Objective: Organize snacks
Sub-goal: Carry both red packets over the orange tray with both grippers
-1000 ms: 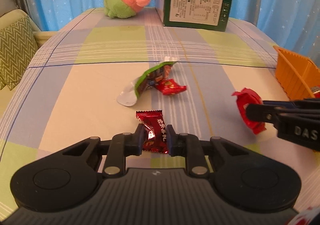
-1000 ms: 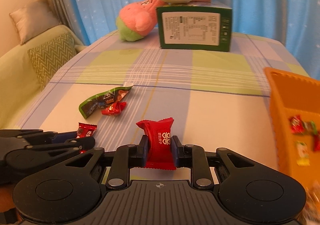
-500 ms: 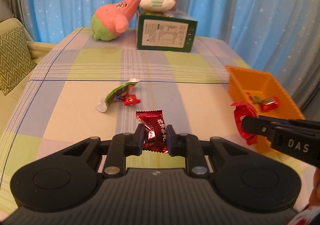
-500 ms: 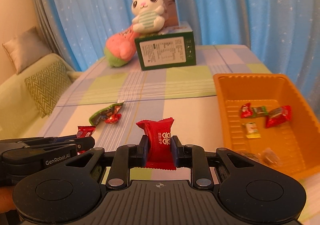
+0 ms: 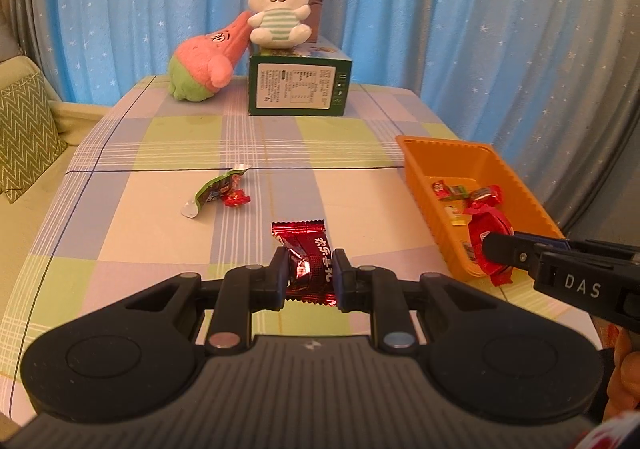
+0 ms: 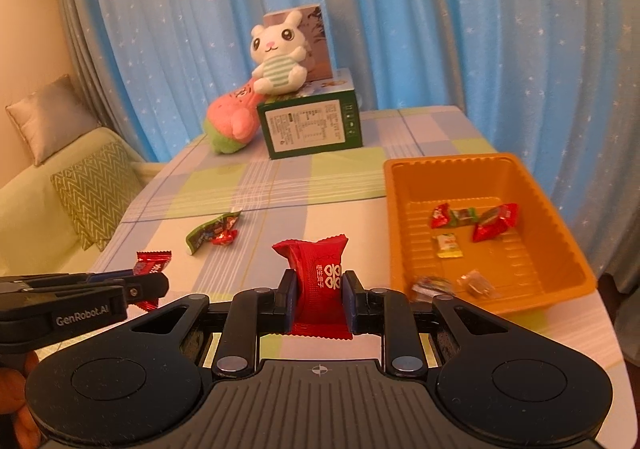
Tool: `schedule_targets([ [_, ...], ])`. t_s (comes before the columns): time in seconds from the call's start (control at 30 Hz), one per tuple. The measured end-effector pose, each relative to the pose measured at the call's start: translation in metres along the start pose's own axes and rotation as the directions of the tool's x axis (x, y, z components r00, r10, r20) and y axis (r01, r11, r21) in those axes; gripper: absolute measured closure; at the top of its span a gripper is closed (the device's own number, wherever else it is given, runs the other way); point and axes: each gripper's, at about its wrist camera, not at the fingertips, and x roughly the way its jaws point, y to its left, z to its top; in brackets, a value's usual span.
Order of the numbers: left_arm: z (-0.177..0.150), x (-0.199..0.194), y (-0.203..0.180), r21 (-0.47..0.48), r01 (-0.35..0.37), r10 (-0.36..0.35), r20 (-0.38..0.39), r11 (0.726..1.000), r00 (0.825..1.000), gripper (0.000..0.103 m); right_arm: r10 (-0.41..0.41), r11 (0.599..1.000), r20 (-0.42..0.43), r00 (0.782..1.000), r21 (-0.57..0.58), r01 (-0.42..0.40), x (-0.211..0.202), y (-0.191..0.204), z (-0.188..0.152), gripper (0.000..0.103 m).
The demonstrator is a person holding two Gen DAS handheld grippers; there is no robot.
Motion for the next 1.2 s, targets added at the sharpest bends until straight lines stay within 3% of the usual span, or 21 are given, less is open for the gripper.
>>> schedule_targets([
  [0.5, 0.002, -0.013, -0.038, 0.047, 0.067, -0.067, 0.002, 0.997, 0.998, 0.083, -0.06, 0.997, 0.021, 0.998, 0.047, 0.059, -0.03, -0.025, -0.004, 0.079],
  [1.2, 0.015, 0.01, -0.1, 0.117, 0.171, -0.169, -0.029, 0.978, 0.985, 0.083, -0.193, 0.969, 0.017, 0.981, 0.163, 0.187, -0.052, -0.104, 0.0, 0.079],
])
